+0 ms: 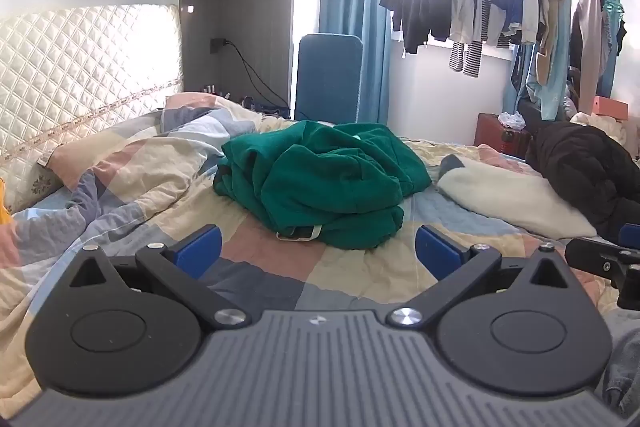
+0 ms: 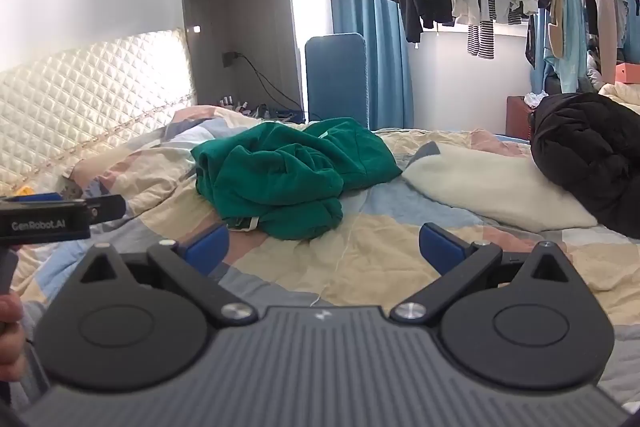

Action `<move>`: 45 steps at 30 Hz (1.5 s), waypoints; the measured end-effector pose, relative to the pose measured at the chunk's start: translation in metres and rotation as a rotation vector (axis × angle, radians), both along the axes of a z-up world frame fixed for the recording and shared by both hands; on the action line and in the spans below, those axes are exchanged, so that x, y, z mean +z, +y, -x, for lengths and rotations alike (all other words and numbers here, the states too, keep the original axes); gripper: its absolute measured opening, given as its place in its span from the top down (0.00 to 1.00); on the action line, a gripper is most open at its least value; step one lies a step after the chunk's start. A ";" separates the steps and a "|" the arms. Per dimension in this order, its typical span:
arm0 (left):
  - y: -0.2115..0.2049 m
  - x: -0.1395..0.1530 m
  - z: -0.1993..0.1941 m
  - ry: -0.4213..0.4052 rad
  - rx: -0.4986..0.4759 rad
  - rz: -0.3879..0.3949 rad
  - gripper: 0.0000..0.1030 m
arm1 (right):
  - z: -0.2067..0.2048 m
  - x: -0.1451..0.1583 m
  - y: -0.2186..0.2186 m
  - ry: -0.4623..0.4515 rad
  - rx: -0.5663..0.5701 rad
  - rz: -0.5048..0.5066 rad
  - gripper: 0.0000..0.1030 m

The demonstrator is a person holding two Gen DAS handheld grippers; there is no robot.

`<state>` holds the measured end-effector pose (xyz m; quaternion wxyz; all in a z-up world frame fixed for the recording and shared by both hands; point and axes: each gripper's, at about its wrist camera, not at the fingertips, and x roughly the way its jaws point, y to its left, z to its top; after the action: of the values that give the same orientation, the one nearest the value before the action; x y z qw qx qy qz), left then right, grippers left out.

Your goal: Fold large clothes

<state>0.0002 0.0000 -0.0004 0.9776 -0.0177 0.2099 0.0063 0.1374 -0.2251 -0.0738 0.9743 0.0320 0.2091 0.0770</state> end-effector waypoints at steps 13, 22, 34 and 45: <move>-0.006 0.006 0.018 -0.036 -0.030 0.002 0.00 | 0.009 0.012 0.000 -0.029 -0.005 -0.018 0.00; -0.013 0.014 0.030 -0.063 -0.023 -0.015 0.00 | 0.019 0.017 -0.008 -0.047 0.005 -0.038 0.00; -0.024 0.025 0.038 -0.113 -0.026 -0.065 0.00 | 0.013 0.017 -0.013 -0.035 0.020 -0.067 0.00; -0.003 0.011 0.001 -0.042 -0.015 0.033 0.00 | -0.007 0.002 -0.005 -0.001 0.024 -0.076 0.00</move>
<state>-0.0004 -0.0028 0.0108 0.9813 -0.0323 0.1895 -0.0049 0.1447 -0.2304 -0.0716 0.9715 0.0664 0.2059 0.0968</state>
